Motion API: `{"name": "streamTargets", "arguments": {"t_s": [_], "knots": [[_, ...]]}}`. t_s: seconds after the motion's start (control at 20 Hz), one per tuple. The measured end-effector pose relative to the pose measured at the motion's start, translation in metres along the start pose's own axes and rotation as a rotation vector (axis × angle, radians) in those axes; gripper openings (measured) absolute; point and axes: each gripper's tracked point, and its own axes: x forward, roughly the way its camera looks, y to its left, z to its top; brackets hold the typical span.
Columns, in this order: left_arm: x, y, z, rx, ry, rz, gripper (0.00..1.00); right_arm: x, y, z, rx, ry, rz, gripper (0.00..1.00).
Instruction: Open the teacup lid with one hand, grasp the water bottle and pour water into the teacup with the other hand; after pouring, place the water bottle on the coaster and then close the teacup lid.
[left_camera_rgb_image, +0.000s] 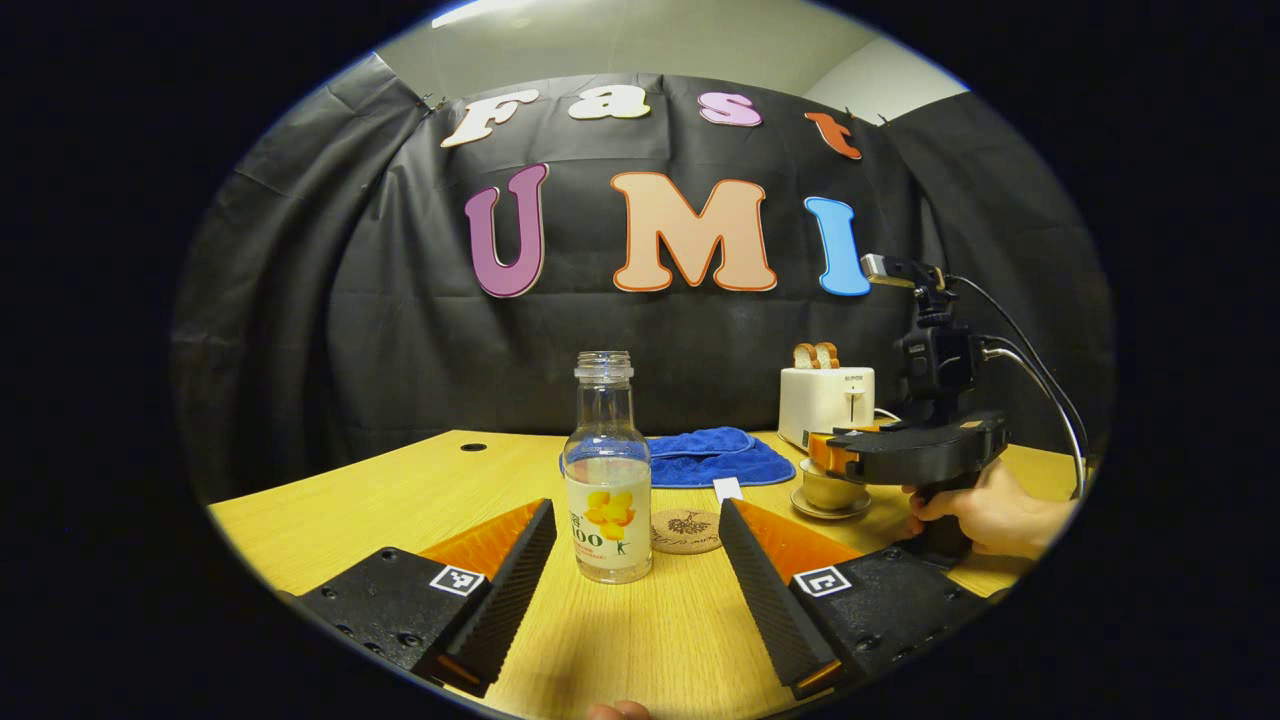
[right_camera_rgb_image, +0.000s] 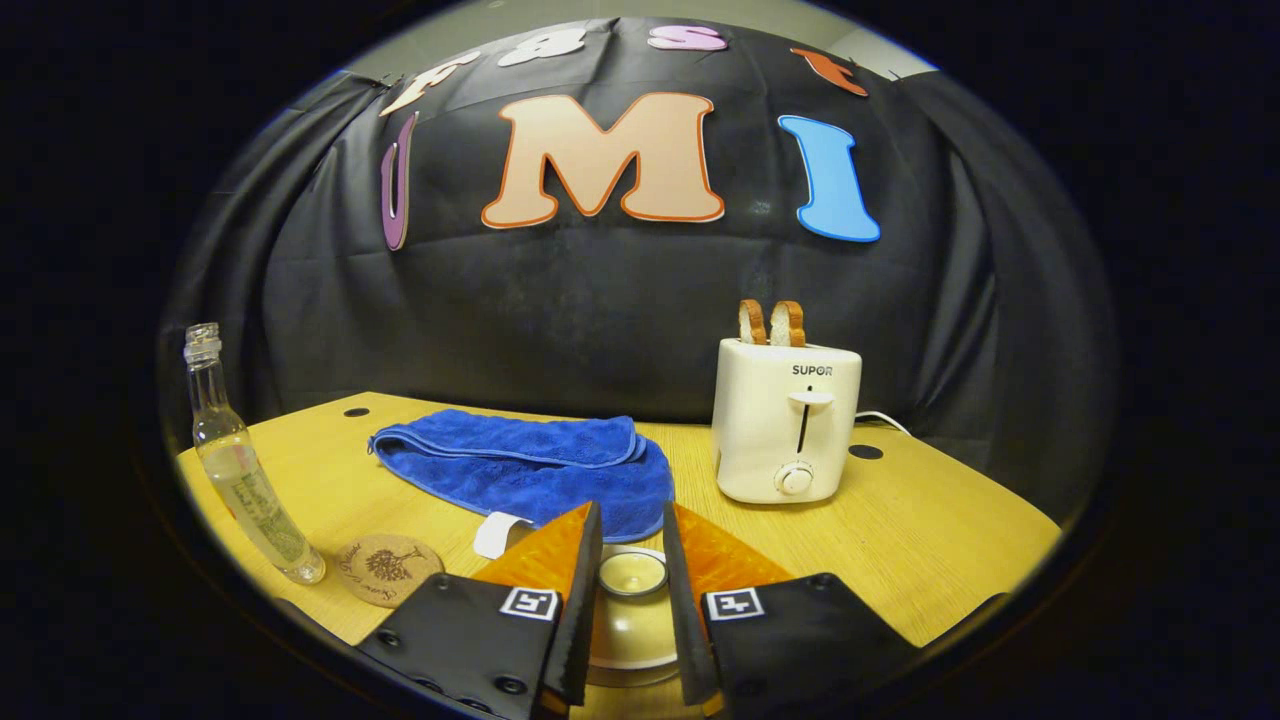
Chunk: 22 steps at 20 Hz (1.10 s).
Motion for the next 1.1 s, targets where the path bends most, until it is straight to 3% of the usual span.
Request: {"name": "streamTargets", "arguments": {"t_s": [0.1,0.2,0.4,0.45,0.8,1.1], "knots": [[0.000,0.001,0.000,0.000,0.000,0.000,0.96,-0.001,0.004,0.002,-0.008,-0.004,0.011,0.39],[0.000,0.001,0.000,-0.001,0.000,0.000,0.96,0.001,0.003,0.001,-0.021,-0.006,0.010,0.33],[0.000,0.000,0.000,-0.001,0.000,0.000,0.96,0.000,0.003,0.002,-0.008,-0.021,0.021,0.33],[0.000,0.000,-0.001,0.000,0.000,0.000,0.96,-0.003,0.002,0.004,0.001,-0.030,0.025,0.26],[0.000,0.001,-0.001,-0.001,0.001,0.000,0.96,-0.019,0.000,0.023,0.054,-0.157,0.058,0.26],[-0.001,0.000,0.000,-0.001,0.001,-0.001,0.96,-0.044,-0.002,0.018,0.058,-0.159,0.095,0.26]]}}
